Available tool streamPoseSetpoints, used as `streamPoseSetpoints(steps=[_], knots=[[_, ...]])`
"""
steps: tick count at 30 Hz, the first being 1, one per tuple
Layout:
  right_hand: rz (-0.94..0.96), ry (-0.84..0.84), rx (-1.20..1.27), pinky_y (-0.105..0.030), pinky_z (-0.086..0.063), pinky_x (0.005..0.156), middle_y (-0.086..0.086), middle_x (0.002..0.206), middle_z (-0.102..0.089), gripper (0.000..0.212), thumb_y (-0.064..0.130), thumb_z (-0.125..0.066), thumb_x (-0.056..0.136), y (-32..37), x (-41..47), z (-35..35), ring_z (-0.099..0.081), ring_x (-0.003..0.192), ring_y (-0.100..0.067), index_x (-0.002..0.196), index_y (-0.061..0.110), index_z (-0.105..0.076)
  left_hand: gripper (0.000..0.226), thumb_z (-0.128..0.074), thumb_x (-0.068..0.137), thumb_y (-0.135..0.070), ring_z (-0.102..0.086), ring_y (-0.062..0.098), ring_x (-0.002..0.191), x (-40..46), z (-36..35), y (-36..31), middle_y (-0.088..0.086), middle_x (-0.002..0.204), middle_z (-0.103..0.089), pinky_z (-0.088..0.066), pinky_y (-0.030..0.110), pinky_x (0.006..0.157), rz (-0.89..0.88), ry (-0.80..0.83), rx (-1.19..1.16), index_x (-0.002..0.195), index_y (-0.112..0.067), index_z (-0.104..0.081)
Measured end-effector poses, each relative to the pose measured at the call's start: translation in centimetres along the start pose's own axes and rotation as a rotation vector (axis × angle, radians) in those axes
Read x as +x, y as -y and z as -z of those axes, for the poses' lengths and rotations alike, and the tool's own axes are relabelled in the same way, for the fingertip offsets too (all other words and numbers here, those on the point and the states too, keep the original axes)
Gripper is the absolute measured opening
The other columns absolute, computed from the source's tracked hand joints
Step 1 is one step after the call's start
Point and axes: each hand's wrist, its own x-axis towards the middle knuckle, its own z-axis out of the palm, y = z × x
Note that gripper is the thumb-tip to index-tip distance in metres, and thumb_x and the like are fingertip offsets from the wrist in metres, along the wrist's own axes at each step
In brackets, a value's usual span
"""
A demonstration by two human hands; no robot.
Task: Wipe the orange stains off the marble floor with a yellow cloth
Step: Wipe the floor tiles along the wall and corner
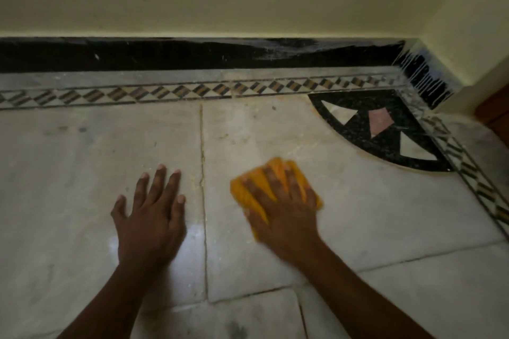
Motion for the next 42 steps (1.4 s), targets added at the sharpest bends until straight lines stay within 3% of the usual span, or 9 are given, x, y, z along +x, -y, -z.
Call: streamPoseSetpoints(steps=[7,11,15,21,24,28,31,36,42], knots=[[-0.573,0.148,0.107,-0.070,0.001,0.121,0.011,0.174,0.006,0.063,0.078,-0.016,0.097,-7.8,5.9,2.2,0.014,0.159,-0.036,0.155,0.063,0.003,0.064,-0.009,0.099,-0.061,-0.002,0.012,0.159,0.2,-0.5,0.7,-0.018,0.171,0.000,-0.004,0.054,0.123,-0.022,0.002,0.016,0.162,-0.047,-0.008],[-0.338,0.198,0.078,-0.068,0.003,0.121,0.010,0.175,0.006,0.061,0.072,-0.019,0.101,-2.5,6.3,1.3,0.013,0.159,-0.036,0.158,0.058,-0.002,0.064,-0.015,0.099,-0.059,-0.007,0.015,0.160,0.0,-0.4,0.9,-0.017,0.171,-0.010,-0.005,0.056,0.122,-0.048,-0.007,-0.003,0.161,-0.043,-0.020],[-0.018,0.054,-0.012,-0.056,-0.022,0.115,0.008,0.170,-0.028,0.057,0.071,-0.030,0.097,0.9,-8.1,1.5,-0.024,0.157,-0.035,0.153,0.061,-0.030,0.065,-0.025,0.096,-0.057,-0.028,0.015,0.155,-1.7,0.7,0.9,-0.014,0.163,-0.037,-0.012,0.055,0.124,-0.134,-0.003,-0.145,0.152,-0.032,-0.048],[-0.498,0.143,0.030,-0.069,-0.007,0.119,0.009,0.175,-0.003,0.060,0.073,-0.024,0.099,-0.9,-3.9,1.6,0.006,0.160,-0.034,0.156,0.061,-0.011,0.063,-0.012,0.104,-0.058,0.007,0.012,0.160,-11.4,-1.4,-0.4,-0.014,0.172,0.005,-0.002,0.046,0.130,-0.230,0.077,0.045,0.164,-0.039,-0.007],[-0.331,0.132,0.023,-0.067,-0.004,0.119,0.005,0.175,-0.006,0.060,0.070,-0.028,0.100,3.2,-4.7,0.6,0.004,0.160,-0.038,0.158,0.057,-0.014,0.058,-0.010,0.105,-0.055,0.006,0.011,0.160,-14.3,-1.5,-0.4,-0.016,0.172,0.006,-0.003,0.051,0.129,-0.137,0.038,0.052,0.162,-0.045,-0.002],[-0.033,0.078,-0.082,-0.062,-0.033,0.110,0.003,0.171,-0.028,0.062,0.070,-0.035,0.096,1.4,-16.2,1.9,-0.022,0.156,-0.037,0.156,0.060,-0.022,0.057,-0.015,0.106,-0.050,-0.001,0.013,0.161,-13.2,-1.1,-0.8,-0.014,0.173,-0.002,-0.007,0.052,0.129,-0.110,0.025,0.020,0.163,-0.043,-0.009],[-0.254,0.154,-0.142,-0.065,-0.035,0.110,0.002,0.172,-0.020,0.066,0.072,-0.028,0.094,-3.8,-18.2,3.4,-0.019,0.155,-0.038,0.156,0.060,-0.009,0.057,-0.016,0.107,-0.048,0.000,0.013,0.160,-13.6,-1.2,-0.5,-0.014,0.173,-0.001,-0.005,0.052,0.129,-0.120,0.040,0.013,0.163,-0.042,-0.009],[-0.647,0.175,0.029,-0.070,-0.002,0.121,0.011,0.175,0.005,0.063,0.076,-0.021,0.098,-1.0,-8.4,2.2,0.014,0.159,-0.034,0.156,0.062,0.001,0.056,-0.019,0.107,-0.046,-0.005,0.013,0.161,-13.1,-1.3,-0.8,-0.013,0.173,-0.006,-0.009,0.053,0.128,-0.101,0.007,0.020,0.163,-0.042,-0.013],[-0.051,0.135,-0.062,-0.065,-0.015,0.122,0.005,0.173,-0.017,0.061,0.073,-0.021,0.096,3.1,-15.0,0.7,-0.007,0.161,-0.033,0.156,0.060,-0.020,0.057,-0.021,0.105,-0.047,-0.013,0.014,0.159,-12.9,-1.5,-0.6,-0.013,0.171,-0.016,-0.011,0.052,0.127,-0.113,-0.020,0.020,0.161,-0.041,-0.024]])
